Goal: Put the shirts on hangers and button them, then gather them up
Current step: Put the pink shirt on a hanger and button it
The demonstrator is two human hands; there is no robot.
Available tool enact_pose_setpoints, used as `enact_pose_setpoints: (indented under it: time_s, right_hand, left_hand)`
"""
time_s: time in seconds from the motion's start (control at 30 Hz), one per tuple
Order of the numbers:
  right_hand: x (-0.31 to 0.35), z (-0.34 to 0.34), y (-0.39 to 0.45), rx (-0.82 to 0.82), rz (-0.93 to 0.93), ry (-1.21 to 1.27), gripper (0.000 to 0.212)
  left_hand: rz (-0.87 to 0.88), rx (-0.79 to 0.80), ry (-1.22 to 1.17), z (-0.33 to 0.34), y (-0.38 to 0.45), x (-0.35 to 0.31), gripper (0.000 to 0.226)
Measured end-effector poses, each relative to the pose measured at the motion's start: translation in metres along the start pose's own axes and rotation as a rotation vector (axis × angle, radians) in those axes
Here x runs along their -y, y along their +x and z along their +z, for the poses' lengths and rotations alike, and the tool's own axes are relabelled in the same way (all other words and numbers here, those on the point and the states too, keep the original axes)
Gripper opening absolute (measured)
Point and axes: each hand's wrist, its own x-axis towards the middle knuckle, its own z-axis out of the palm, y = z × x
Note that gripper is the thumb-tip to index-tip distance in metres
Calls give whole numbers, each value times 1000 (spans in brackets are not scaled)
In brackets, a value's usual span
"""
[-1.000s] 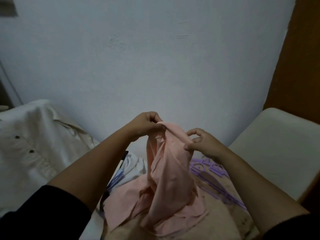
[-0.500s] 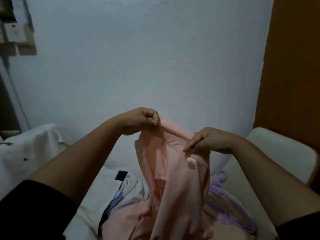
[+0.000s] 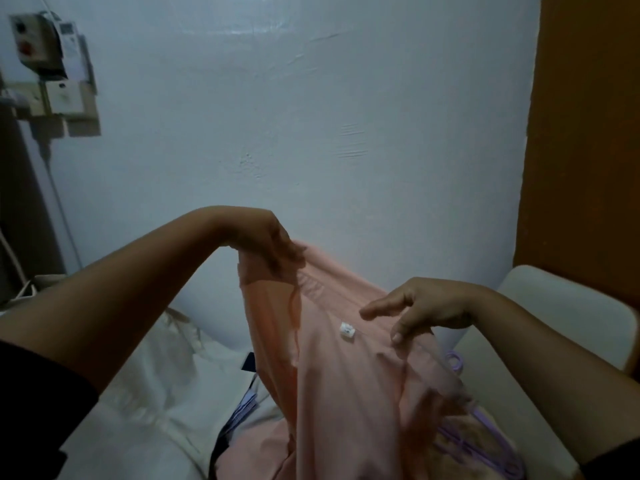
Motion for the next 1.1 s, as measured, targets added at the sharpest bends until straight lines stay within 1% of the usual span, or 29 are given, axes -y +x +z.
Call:
enact_pose_setpoints:
  time_s: [0.07,0.17,0.27,0.43,0.6,0.73,0.87,0.9,1.1]
  right_hand:
    - [3,1,0,-12,-26,-60,60]
    - [9,-2,1,-75,-39,-169,64]
    - [14,-12,1,-140,-34,-334,65]
    - [20,-34,0,-226,-1,-482,62]
    - [14,-35,-1,-270,25,-394,62]
    - [3,-32,-2,-257,76,-437,68]
    - [-5,-31,-7,-288,80,-251,63]
    - [-5,-31,-8,-295,82,-245,62]
    - [11,-46,-15,-337,-18,-199,51]
  left_hand:
    - [-11,-56,3,-9,-6,1,47]
    - [-25,-127,-34,-24,-17,0,48]
    - [-26,-178,-45,-34,-25,-2,51]
    - [-32,-250,-21,-44,-31,1,52]
    - [-30,-260,17,-47,-33,5,52]
    - [-76,-281,37,-49,-34,13,53]
    - [-110,-269,38,-46,-34,23,51]
    - [-121,-270,41,-45,-34,25,51]
    - [-133,-331,151,-49,-37,40,55]
